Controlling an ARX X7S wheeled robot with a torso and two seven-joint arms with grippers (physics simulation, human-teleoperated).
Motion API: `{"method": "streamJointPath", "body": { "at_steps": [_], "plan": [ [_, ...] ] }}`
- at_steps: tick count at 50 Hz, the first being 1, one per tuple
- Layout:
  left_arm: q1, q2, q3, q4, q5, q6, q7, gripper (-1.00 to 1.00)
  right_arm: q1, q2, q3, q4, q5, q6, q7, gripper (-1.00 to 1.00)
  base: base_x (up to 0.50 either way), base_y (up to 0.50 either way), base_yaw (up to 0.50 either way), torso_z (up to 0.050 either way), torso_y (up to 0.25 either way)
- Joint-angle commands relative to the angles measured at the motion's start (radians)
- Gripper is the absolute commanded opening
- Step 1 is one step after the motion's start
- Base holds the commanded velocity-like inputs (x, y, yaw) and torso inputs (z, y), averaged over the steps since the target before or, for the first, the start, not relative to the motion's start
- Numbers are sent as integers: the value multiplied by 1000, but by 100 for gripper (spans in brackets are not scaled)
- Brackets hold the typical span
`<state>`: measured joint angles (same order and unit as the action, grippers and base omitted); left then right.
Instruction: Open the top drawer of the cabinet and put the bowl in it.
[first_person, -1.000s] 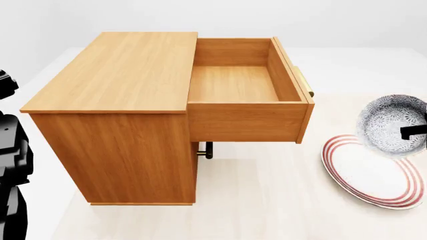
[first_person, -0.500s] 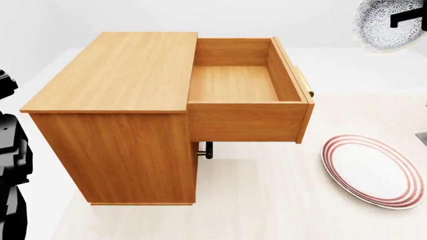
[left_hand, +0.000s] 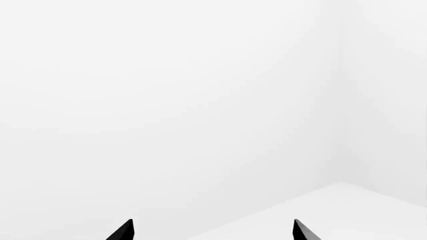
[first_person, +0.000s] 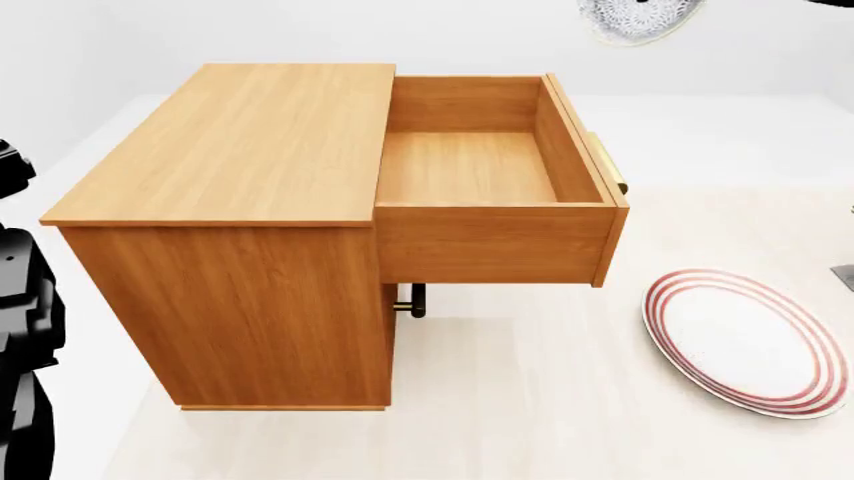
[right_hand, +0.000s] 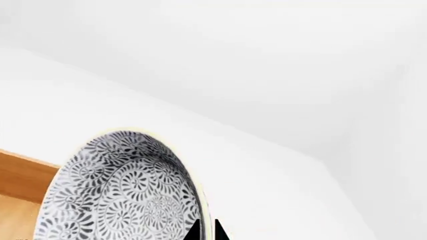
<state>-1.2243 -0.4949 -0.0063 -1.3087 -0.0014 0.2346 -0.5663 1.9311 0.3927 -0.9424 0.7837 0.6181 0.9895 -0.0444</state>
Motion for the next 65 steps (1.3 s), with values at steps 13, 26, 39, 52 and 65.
{"method": "streamJointPath", "body": {
  "at_steps": [13, 26, 39, 52, 65],
  "plan": [
    [0, 1, -5, 0, 1, 3, 5, 100, 48, -366, -52, 524, -166, -249, -243, -100, 0, 0, 0, 1, 0],
    [2, 1, -4, 0, 1, 8, 6, 100, -22, -392, 162, 525, -278, -193, -304, -100, 0, 0, 0, 0, 1],
    [5, 0, -5, 0, 1, 13, 9, 100, -30, -393, -117, 522, 104, -129, -271, -100, 0, 0, 0, 0, 0],
    [6, 0, -6, 0, 1, 17, 10, 100, -34, -393, -409, 492, 422, -90, -206, -100, 0, 0, 0, 0, 1],
    [10, 0, -6, 0, 2, 29, 14, 100, -80, -393, -495, 486, 513, -118, -187, -100, 0, 0, 0, 0, 0]
  ]
}}
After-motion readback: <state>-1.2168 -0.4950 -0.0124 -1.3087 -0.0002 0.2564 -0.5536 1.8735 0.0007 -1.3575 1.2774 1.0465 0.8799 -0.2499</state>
